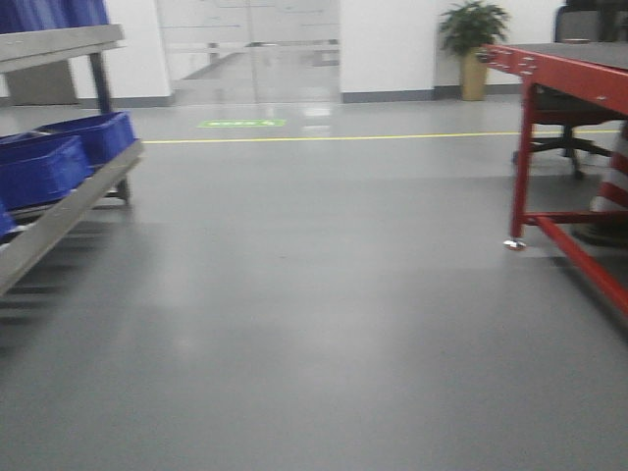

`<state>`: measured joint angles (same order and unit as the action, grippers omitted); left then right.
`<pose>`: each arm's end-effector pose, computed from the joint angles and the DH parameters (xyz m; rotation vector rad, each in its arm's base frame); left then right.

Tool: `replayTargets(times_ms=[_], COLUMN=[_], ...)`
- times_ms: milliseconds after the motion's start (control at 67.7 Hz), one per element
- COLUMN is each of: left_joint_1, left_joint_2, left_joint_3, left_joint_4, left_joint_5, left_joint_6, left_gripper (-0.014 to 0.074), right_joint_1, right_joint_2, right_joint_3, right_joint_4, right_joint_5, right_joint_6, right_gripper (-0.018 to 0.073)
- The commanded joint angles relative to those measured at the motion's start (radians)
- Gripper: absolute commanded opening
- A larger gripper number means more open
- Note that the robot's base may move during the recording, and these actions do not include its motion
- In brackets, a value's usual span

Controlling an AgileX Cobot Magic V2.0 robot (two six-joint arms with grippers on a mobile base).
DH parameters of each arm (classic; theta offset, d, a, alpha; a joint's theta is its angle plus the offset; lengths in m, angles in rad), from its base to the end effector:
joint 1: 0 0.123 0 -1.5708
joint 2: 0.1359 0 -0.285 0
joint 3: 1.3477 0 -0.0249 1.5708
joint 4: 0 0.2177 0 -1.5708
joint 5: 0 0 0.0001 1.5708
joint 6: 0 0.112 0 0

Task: Move two blue bins to right shelf middle
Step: 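Drive across the floor toward the other rack of blue bins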

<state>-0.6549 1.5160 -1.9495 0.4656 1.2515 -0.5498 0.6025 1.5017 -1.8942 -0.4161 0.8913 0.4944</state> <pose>0.2490 -0.1310 0.4720 0.0579 2.1899 -0.0879 0.2670 0.1409 0.4916 -0.1524 1.9206 0.2447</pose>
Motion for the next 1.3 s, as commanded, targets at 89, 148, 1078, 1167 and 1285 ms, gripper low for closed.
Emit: replayTargets(times_ms=[89,148,1078,1167,1285], left_joint_1=[-0.008,-0.008,-0.008,-0.008,-0.006], left_joint_2=[0.006,0.006,0.006,0.006,0.007], left_joint_3=[-0.008,-0.008,-0.008,-0.008,-0.008], left_joint_4=[-0.026,-0.026,-0.026,-0.026,-0.022], left_joint_5=[-0.043,-0.043,-0.043,-0.043,-0.043], left_joint_6=[0.015,0.015,0.015,0.015,0.015], left_gripper=[-0.0111,-0.0111,-0.0111,-0.0111,-0.0111], right_joint_1=[0.009,0.009,0.009,0.009,0.009], right_joint_2=[-0.007,-0.007,-0.007,-0.007,-0.007], right_joint_3=[-0.011,-0.011,-0.011,-0.011,-0.011], right_joint_4=[0.024,0.024,0.024,0.024,0.024], right_joint_5=[-0.1,-0.1,-0.1,-0.1,-0.1], right_joint_6=[0.004,0.004,0.004,0.004,0.004], right_gripper=[-0.0162,-0.0162,-0.0162,-0.0162,-0.0162])
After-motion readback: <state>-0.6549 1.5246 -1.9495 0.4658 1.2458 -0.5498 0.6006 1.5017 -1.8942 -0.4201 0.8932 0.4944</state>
